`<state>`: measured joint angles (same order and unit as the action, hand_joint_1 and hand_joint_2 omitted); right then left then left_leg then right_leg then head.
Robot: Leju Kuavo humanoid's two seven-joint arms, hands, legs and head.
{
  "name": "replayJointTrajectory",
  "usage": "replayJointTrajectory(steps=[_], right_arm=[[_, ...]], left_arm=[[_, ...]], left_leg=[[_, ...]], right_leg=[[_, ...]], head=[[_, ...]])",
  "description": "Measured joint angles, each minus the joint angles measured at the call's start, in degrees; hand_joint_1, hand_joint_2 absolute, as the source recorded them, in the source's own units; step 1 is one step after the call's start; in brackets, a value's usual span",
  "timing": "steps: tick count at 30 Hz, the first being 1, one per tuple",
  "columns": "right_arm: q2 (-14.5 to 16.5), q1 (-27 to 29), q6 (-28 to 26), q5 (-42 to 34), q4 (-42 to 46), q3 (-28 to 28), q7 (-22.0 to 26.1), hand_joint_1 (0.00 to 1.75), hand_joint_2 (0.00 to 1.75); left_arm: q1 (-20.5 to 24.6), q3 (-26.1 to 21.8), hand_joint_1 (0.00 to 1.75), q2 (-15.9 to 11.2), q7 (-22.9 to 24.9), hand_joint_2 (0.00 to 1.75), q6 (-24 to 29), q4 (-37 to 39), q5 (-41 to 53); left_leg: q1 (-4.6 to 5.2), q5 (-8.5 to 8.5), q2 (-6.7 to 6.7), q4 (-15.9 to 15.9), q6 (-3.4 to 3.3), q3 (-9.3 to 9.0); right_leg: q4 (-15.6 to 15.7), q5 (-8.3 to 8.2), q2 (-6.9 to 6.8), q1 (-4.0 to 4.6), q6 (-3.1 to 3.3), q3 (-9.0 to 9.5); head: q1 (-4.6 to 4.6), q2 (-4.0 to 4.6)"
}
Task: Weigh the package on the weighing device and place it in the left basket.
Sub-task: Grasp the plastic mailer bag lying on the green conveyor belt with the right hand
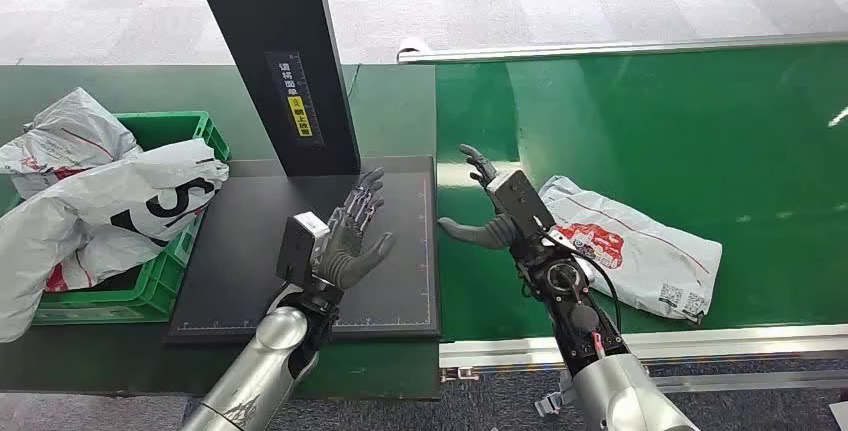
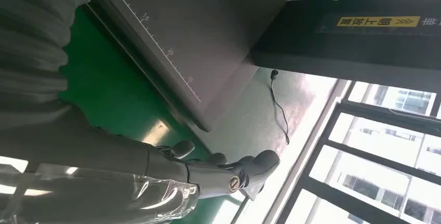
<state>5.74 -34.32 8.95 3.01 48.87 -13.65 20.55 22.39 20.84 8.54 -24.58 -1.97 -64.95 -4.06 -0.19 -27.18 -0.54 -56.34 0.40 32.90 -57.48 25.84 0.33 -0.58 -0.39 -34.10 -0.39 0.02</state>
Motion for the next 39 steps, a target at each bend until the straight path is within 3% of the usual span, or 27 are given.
replayJointTrajectory(steps=[5, 11, 15, 31, 36, 39], right_arm=[[-0.4, 0.4, -0.2, 2.6, 0.1, 0.0, -1.7, 0.0, 1.75], [-1.8, -0.8, -12.6, 22.7, 0.1, -3.0, -10.6, 0.0, 1.75], [-2.6, -1.7, -15.3, 31.4, -0.1, -4.7, -17.1, 0.0, 1.75], [-3.8, -2.1, -15.8, 34.4, -0.5, -6.3, -19.3, 0.0, 1.75], [-4.1, -2.0, -16.3, 41.9, -0.6, -6.3, -25.1, 0.0, 1.75], [-4.5, -1.9, -13.5, 47.0, -1.0, -6.2, -29.0, 0.0, 1.75]], left_arm=[[-1.4, -2.1, 0.0, 1.3, -1.1, 1.75, 7.4, 0.4, 3.8], [-5.1, -5.1, 0.0, 1.7, -2.2, 1.75, 15.7, -2.9, 10.7], [-7.2, -6.8, 0.0, 2.0, -2.6, 1.75, 18.8, -6.3, 13.6], [-9.3, -8.6, 0.0, 2.5, -3.0, 1.75, 19.8, -9.8, 14.3], [-10.3, -9.2, 0.0, 2.9, -3.4, 1.75, 20.5, -11.2, 14.4], [-10.8, -9.6, 0.0, 3.2, -3.4, 1.75, 20.6, -11.7, 15.0]], left_leg=[[0.0, 0.0, 0.0, 0.0, 0.0, 0.0], [0.0, 0.0, 0.01, 0.0, 0.0, 0.01], [0.0, 0.0, -0.01, 0.0, 0.0, 0.01], [0.0, 0.0, -0.03, 0.0, 0.0, 0.02], [0.0, 0.0, -0.02, 0.0, 0.0, 0.02], [0.0, 0.0, -0.02, 0.0, 0.0, 0.01]], right_leg=[[0.0, 0.0, 0.0, 0.0, 0.0, 0.0], [0.0, 0.0, 0.0, 0.0, 0.0, 0.0], [0.0, 0.01, -0.01, 0.0, 0.0, 0.0], [0.0, 0.01, -0.01, 0.0, 0.0, 0.01], [0.0, 0.01, -0.01, 0.0, 0.0, 0.0], [0.0, 0.01, -0.01, 0.0, 0.0, 0.0]], head=[[-0.01, 0.0], [0.0, 0.0], [-0.01, 0.0], [0.0, 0.0], [0.0, 0.0], [-0.01, 0.0]])
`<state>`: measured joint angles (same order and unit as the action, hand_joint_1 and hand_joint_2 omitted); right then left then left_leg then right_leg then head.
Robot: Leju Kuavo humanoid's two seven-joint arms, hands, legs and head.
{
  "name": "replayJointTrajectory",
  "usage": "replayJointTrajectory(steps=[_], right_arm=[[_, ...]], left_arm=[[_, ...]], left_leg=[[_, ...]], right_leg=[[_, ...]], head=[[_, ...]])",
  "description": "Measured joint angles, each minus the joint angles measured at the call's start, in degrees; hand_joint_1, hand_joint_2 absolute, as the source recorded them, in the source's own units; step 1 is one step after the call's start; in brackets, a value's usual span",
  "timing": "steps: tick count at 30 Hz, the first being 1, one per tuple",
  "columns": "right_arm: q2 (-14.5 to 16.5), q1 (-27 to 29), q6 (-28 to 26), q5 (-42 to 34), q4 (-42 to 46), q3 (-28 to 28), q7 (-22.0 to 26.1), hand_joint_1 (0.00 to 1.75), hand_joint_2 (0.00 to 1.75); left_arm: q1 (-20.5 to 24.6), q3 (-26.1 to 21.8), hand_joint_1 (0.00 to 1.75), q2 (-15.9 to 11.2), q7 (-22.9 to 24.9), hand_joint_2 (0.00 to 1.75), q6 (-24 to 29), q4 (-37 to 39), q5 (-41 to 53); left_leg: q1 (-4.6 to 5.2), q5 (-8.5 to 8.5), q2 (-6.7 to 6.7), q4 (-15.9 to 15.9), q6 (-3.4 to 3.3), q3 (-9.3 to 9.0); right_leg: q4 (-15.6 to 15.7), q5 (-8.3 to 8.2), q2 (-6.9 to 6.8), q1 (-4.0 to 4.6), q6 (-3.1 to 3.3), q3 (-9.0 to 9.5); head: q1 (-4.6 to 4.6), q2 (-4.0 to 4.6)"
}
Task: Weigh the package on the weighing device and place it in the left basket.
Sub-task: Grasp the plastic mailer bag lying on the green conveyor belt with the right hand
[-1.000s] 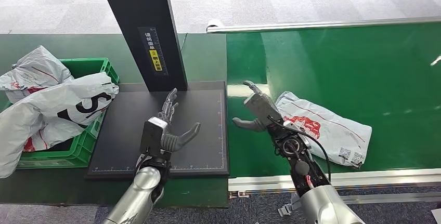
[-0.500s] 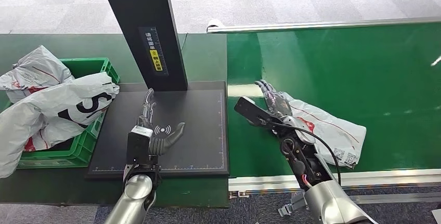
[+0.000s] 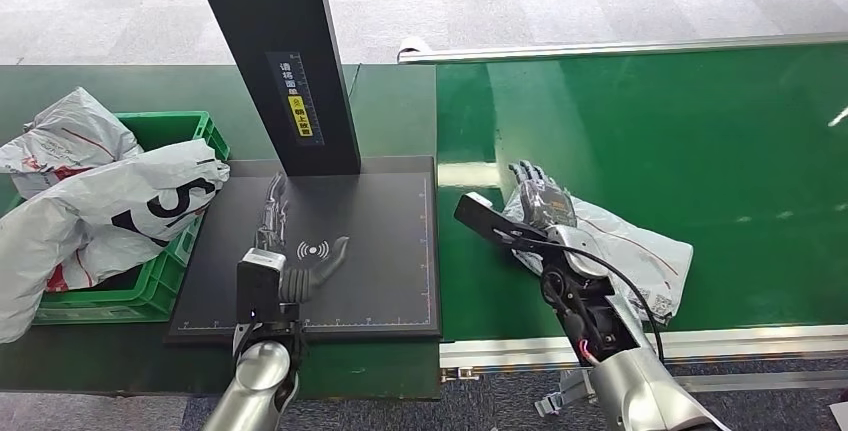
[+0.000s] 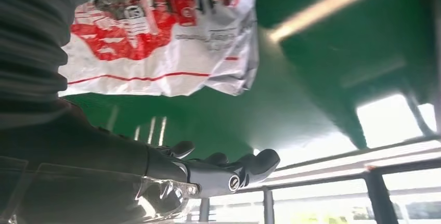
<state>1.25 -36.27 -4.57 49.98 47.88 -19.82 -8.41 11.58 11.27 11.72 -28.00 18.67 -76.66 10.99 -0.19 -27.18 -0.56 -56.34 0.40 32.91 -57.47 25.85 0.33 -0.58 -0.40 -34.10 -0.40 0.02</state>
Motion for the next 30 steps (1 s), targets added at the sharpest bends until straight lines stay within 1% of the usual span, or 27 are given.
replayJointTrajectory(steps=[3, 5, 11, 21, 22, 23, 25, 26, 27, 30], right_arm=[[-0.5, 0.0, 5.6, 3.5, -2.3, 0.2, -2.7, 0.0, 1.75], [-0.8, -0.1, 7.7, 4.4, -4.5, 0.6, -3.4, 0.0, 1.75], [-1.1, -1.2, 8.9, 4.6, -9.9, 2.5, -2.9, 0.0, 1.75], [-1.2, -2.4, 9.9, 4.6, -13.8, 4.6, -1.8, 0.0, 1.75], [-1.3, -2.6, 9.9, 4.6, -14.1, 4.7, -1.9, 0.11, 1.75], [-1.3, -2.8, 9.9, 4.7, -14.4, 4.9, -2.0, 0.48, 1.75], [-1.3, -3.2, 9.9, 5.1, -15.1, 5.3, -2.3, 1.34, 1.75], [-1.3, -3.4, 9.9, 5.3, -15.4, 5.5, -2.5, 1.67, 1.75], [-1.3, -3.6, 9.8, 5.5, -15.7, 5.7, -2.6, 1.74, 1.75], [-1.2, -4.2, 9.8, 5.9, -16.4, 6.1, -2.9, 1.75, 1.75]], left_arm=[[0.2, -0.2, 0.0, 0.5, 0.4, 1.75, -0.4, 0.1, 0.8], [0.6, -0.3, 0.0, 0.8, 0.8, 1.75, -0.6, 0.3, 1.2], [1.7, -0.6, 0.0, 1.3, 1.9, 1.75, -0.8, 1.0, 1.9], [1.8, -1.3, 0.0, 1.4, 2.2, 1.75, -1.3, 1.5, 2.5], [1.8, -1.3, 0.0, 1.4, 2.2, 1.75, -1.3, 1.6, 2.6], [1.8, -1.4, 0.0, 1.4, 2.2, 1.75, -1.3, 1.6, 2.7], [1.8, -1.5, 0.0, 1.6, 2.3, 1.75, -1.4, 1.7, 2.8], [1.9, -1.5, 0.0, 1.6, 2.4, 1.75, -1.5, 1.7, 2.9], [1.9, -1.6, 0.0, 1.7, 2.4, 1.75, -1.6, 1.7, 3.0], [2.1, -1.8, 0.0, 1.8, 2.6, 1.75, -1.8, 2.0, 3.2]], left_leg=[[0.0, 0.0, -0.01, 0.0, 0.0, 0.0], [0.0, 0.0, -0.01, 0.0, 0.0, 0.0], [0.0, 0.0, 0.0, 0.0, 0.0, 0.0], [0.0, 0.0, 0.0, 0.0, 0.0, 0.0], [0.01, 0.0, 0.0, 0.0, 0.0, 0.0], [0.01, 0.0, 0.0, 0.0, 0.0, 0.0], [0.01, 0.0, 0.0, 0.0, 0.0, 0.0], [0.01, 0.0, 0.0, 0.0, 0.0, 0.0], [0.01, 0.0, 0.0, 0.0, 0.0, 0.0], [0.0, 0.0, 0.0, 0.0, 0.0, 0.0]], right_leg=[[0.0, 0.0, -0.01, 0.0, 0.0, 0.01], [0.0, 0.0, -0.01, 0.0, 0.0, 0.01], [0.0, -0.01, 0.0, 0.0, 0.0, 0.0], [0.0, 0.0, 0.0, -0.01, 0.0, 0.01], [0.0, 0.0, 0.0, -0.01, 0.0, 0.01], [0.0, 0.0, 0.0, -0.01, 0.0, 0.01], [0.0, 0.0, 0.0, -0.01, 0.0, 0.01], [0.0, 0.0, 0.0, -0.01, 0.0, 0.01], [0.0, 0.0, 0.0, -0.01, 0.0, 0.01], [0.0, 0.0, 0.0, -0.01, 0.0, 0.01]], head=[[0.01, 0.0], [0.01, 0.0], [0.0, 0.0], [0.01, 0.0], [0.01, 0.0], [0.01, 0.0], [0.0, 0.0], [0.0, 0.0], [0.0, 0.0], [0.0, 0.0]])
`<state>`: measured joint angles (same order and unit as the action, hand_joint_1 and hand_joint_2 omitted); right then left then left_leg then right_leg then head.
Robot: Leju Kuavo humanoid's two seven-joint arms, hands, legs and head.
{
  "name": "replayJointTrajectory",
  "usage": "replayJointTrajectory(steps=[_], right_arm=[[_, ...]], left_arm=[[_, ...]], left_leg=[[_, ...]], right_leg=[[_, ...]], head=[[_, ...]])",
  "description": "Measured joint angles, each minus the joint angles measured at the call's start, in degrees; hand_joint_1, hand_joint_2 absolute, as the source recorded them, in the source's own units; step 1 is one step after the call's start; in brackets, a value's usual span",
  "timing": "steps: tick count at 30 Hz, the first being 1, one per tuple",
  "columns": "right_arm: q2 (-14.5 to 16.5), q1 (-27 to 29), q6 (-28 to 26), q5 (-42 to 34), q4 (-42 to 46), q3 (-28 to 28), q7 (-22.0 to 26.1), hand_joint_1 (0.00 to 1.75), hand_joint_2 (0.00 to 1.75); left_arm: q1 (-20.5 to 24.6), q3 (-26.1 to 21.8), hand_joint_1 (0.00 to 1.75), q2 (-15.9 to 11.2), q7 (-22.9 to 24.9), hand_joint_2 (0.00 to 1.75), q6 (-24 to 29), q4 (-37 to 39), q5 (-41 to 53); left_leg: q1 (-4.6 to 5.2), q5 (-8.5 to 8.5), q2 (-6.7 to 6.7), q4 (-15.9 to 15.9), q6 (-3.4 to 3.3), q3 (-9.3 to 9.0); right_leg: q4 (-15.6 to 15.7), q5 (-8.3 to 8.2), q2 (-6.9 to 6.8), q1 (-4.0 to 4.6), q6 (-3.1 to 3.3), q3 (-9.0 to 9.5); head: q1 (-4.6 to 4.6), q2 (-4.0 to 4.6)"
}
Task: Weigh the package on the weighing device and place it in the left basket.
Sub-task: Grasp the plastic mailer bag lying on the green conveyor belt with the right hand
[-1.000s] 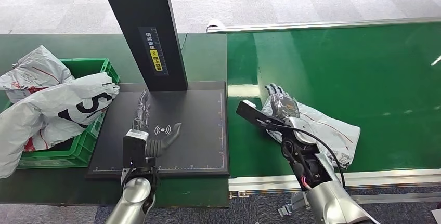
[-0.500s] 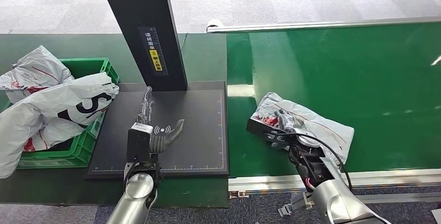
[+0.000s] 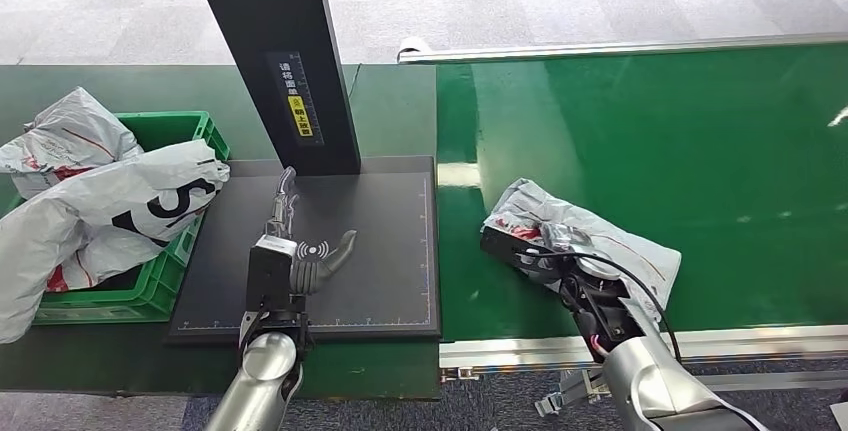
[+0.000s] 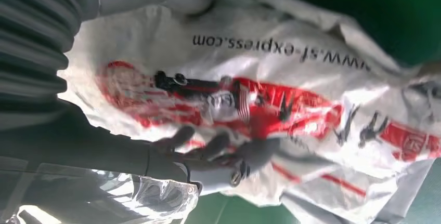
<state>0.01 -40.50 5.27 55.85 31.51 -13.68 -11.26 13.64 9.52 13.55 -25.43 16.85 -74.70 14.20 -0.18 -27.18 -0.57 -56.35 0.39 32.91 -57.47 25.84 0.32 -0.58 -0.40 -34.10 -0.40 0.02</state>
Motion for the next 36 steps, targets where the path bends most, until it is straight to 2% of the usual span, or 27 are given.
replayJointTrajectory(steps=[8, 15, 17, 20, 24, 27, 32, 36], right_arm=[[0.1, -0.6, 0.0, 0.7, -0.6, 1.1, 1.5, 1.75, 1.75], [0.2, -0.5, -0.7, 0.5, -0.6, 1.1, 6.1, 1.75, 1.75], [0.3, -0.4, -3.0, -0.7, 0.1, 1.2, 10.3, 1.75, 1.75], [0.9, -0.1, -8.9, -4.4, 3.2, 2.2, 19.3, 1.75, 1.75], [2.2, 2.9, -14.6, -9.4, 13.8, 3.8, 29.1, 1.75, 1.75], [3.1, 5.0, -18.4, -11.5, 21.0, 4.0, 34.6, 1.75, 1.75], [5.1, 6.9, -22.8, -12.3, 29.0, 3.6, 39.4, 1.75, 1.75], [6.3, 5.6, -21.4, -10.3, 30.3, 0.9, 39.7, 1.75, 1.75]], left_arm=[[0.2, -1.0, 0.0, 0.2, 0.1, 1.75, -0.2, 0.2, 0.3], [0.2, -1.5, 0.0, 0.2, -0.2, 1.75, -0.3, 0.2, 0.4], [0.1, -1.8, 0.0, 0.2, -0.9, 1.75, -0.1, 0.1, 0.3], [-0.4, -2.5, 0.0, 0.2, -2.8, 1.75, 0.9, -0.5, -0.5], [-2.2, -3.7, 0.0, 0.2, -7.6, 1.75, 4.5, -3.0, -2.2], [-2.5, -4.0, 0.0, 0.2, -9.6, 1.75, 4.8, -4.1, -4.6], [-2.4, -3.9, 0.0, 0.4, -11.0, 1.75, 4.1, -4.4, -8.5], [-1.9, -3.8, 0.0, 0.5, -12.1, 1.75, 5.7, -4.2, -9.6]], left_leg=[[0.0, 0.0, 0.0, 0.0, 0.0, 0.0], [0.0, 0.0, -0.01, 0.0, 0.0, 0.01], [0.0, 0.0, 0.0, 0.0, 0.0, 0.02], [-0.01, 0.0, 0.04, 0.0, 0.0, 0.01], [-0.02, 0.0, -0.01, 0.0, 0.0, 0.04], [-0.02, -0.01, -0.01, 0.0, 0.0, 0.05], [-0.01, -0.01, 0.01, 0.0, 0.0, 0.03], [-0.01, 0.0, 0.02, 0.0, 0.0, 0.01]], right_leg=[[0.0, 0.0, 0.0, 0.0, 0.0, 0.01], [0.0, 0.0, 0.0, 0.0, 0.0, 0.01], [0.0, 0.0, 0.01, 0.0, 0.0, 0.01], [0.0, 0.0, 0.02, 0.01, 0.0, 0.0], [0.0, 0.02, -0.01, 0.02, 0.0, -0.03], [0.0, 0.03, -0.02, 0.02, 0.01, -0.03], [0.0, 0.01, 0.0, 0.01, 0.01, -0.01], [0.0, 0.0, 0.0, 0.01, 0.01, 0.01]], head=[[0.01, 0.0], [0.01, 0.0], [0.01, 0.0], [-0.01, 0.0], [0.0, 0.0], [0.01, 0.0], [0.01, 0.0], [0.0, 0.0]])
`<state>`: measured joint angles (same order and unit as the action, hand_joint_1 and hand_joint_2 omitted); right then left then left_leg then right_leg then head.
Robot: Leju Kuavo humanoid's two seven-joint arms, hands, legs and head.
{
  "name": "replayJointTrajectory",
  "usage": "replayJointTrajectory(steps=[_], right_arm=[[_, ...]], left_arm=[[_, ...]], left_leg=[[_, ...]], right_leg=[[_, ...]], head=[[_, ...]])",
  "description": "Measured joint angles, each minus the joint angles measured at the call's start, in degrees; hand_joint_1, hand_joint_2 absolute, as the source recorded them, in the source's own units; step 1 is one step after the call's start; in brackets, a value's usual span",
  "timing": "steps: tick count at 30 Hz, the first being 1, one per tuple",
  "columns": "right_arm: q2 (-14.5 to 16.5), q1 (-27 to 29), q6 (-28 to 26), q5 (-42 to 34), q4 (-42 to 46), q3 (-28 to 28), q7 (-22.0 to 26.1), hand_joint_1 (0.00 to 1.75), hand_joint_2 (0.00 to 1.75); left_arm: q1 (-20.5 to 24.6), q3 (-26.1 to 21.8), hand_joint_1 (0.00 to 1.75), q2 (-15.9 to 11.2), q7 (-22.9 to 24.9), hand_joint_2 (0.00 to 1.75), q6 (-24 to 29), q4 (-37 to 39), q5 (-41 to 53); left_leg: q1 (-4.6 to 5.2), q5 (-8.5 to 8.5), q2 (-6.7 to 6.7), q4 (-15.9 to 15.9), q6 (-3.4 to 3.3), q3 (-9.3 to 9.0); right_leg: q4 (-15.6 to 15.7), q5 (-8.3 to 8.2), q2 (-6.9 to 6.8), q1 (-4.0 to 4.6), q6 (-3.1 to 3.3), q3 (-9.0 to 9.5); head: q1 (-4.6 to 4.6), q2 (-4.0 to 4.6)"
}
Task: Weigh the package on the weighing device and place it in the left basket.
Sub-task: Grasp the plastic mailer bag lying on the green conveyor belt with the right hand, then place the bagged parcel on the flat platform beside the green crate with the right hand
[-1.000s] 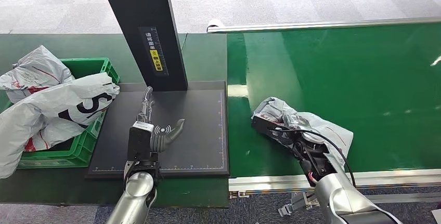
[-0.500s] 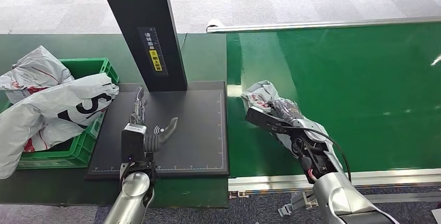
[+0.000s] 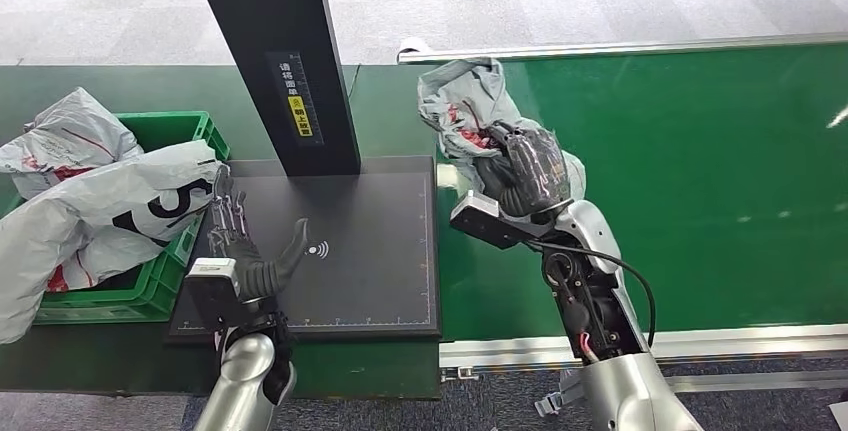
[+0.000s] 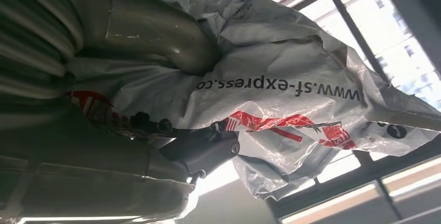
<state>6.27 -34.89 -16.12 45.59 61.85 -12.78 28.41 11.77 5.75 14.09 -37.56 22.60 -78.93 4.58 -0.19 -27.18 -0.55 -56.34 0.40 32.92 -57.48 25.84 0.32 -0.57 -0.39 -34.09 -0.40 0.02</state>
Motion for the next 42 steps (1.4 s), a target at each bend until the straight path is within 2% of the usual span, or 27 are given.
replayJointTrajectory(steps=[7, 11, 17, 21, 25, 31, 33, 42], right_arm=[[1.4, -5.0, 4.3, 1.8, -3.9, -5.3, 0.3, 1.75, 1.75], [2.8, -10.4, 14.4, 5.4, -13.6, -11.4, -1.0, 1.75, 1.75], [6.7, -16.5, 28.2, 8.8, -28.9, -21.6, -5.6, 1.75, 1.75], [8.6, -17.8, 33.4, 10.1, -33.7, -27.1, -5.9, 1.75, 1.75], [9.7, -18.8, 31.4, 12.4, -35.6, -32.2, -3.8, 1.75, 1.75], [10.5, -19.0, 17.5, 15.5, -36.1, -40.3, 0.5, 1.75, 1.75], [10.5, -19.0, 14.6, 16.1, -36.1, -42.4, 1.0, 1.75, 1.75], [10.5, -19.1, 13.0, 16.2, -36.2, -46.2, 1.2, 1.75, 1.75]], left_arm=[[0.6, 0.1, 0.0, 0.3, -0.5, 1.75, 1.2, 0.1, -0.9], [1.2, 0.3, 0.0, 0.3, -0.5, 1.75, 0.7, 0.4, -3.2], [1.6, 0.9, 0.0, 0.3, -0.4, 1.75, 0.4, 0.8, -5.2], [1.8, 1.0, 0.0, 0.3, -0.3, 1.75, 0.7, 1.1, -5.6], [1.8, 0.9, 0.0, 0.3, -0.3, 1.75, 0.3, 1.0, -6.4], [1.7, 0.9, 0.0, 0.3, -0.8, 1.75, 0.2, 1.0, -6.8], [1.7, 0.9, 0.0, 0.3, -0.9, 1.75, 0.2, 1.0, -7.0], [1.7, 0.9, 0.0, 0.3, -0.9, 1.75, 0.2, 1.0, -7.1]], left_leg=[[-0.01, 0.0, 0.03, 0.0, 0.0, 0.02], [0.0, 0.0, 0.07, 0.0, 0.0, 0.01], [-0.02, 0.02, 0.01, 0.0, 0.01, 0.01], [-0.01, 0.01, 0.02, 0.0, 0.01, 0.01], [-0.01, 0.0, 0.03, 0.0, 0.01, 0.0], [-0.02, 0.01, 0.03, 0.0, 0.01, -0.02], [-0.02, 0.01, 0.03, 0.0, 0.01, -0.02], [0.0, 0.0, 0.02, 0.0, 0.01, -0.02]], right_leg=[[0.0, 0.0, 0.02, 0.01, 0.0, 0.0], [0.0, 0.0, 0.05, 0.0, 0.0, -0.01], [0.0, 0.0, 0.01, 0.02, 0.0, -0.01], [0.0, 0.01, 0.02, 0.01, 0.0, -0.02], [0.0, 0.01, 0.02, 0.01, 0.0, -0.01], [0.0, 0.01, 0.03, 0.02, 0.0, -0.01], [0.0, 0.01, 0.03, 0.02, 0.0, -0.01], [0.0, 0.01, 0.03, 0.01, 0.0, -0.01]], head=[[0.01, 0.0], [0.0, 0.0], [0.01, 0.0], [0.01, 0.0], [0.01, 0.0], [0.01, 0.0], [0.01, 0.0], [0.02, 0.0]])
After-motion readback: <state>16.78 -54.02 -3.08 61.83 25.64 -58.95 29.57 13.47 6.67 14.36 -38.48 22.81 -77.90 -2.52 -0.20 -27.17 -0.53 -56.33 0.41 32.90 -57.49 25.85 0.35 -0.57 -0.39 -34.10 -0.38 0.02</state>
